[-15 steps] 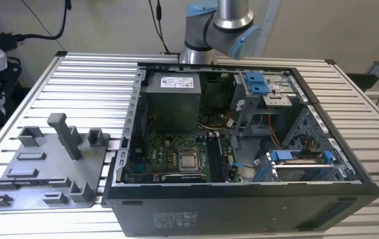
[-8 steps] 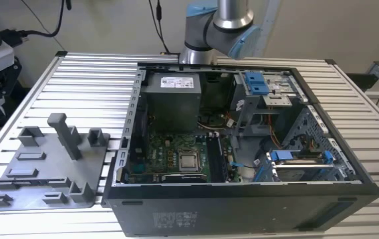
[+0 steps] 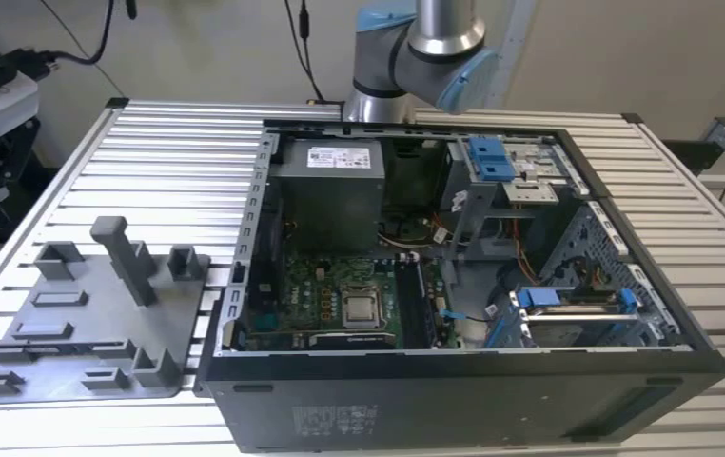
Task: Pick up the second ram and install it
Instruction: 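Pick up the second ram and move it above second insertion slot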
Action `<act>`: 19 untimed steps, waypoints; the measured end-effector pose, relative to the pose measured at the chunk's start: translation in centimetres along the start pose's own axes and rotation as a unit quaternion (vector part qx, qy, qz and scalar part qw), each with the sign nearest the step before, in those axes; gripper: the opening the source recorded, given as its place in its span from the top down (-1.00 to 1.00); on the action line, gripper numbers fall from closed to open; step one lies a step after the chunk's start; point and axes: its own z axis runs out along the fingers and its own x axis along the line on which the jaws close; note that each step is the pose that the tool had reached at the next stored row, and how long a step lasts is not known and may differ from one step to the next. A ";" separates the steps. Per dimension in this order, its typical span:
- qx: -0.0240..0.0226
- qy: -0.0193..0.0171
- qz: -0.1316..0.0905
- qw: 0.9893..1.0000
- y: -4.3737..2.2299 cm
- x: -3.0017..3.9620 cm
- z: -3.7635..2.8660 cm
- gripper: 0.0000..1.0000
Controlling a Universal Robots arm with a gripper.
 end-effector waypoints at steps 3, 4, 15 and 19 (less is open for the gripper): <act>0.001 0.001 -0.021 1.000 0.01 0.01 0.00 0.79; 0.002 0.002 -0.028 1.000 0.01 0.02 0.00 0.79; 0.008 0.002 -0.109 0.994 0.02 0.03 0.18 0.79; 0.014 -0.001 -0.144 0.989 0.01 0.02 0.39 0.79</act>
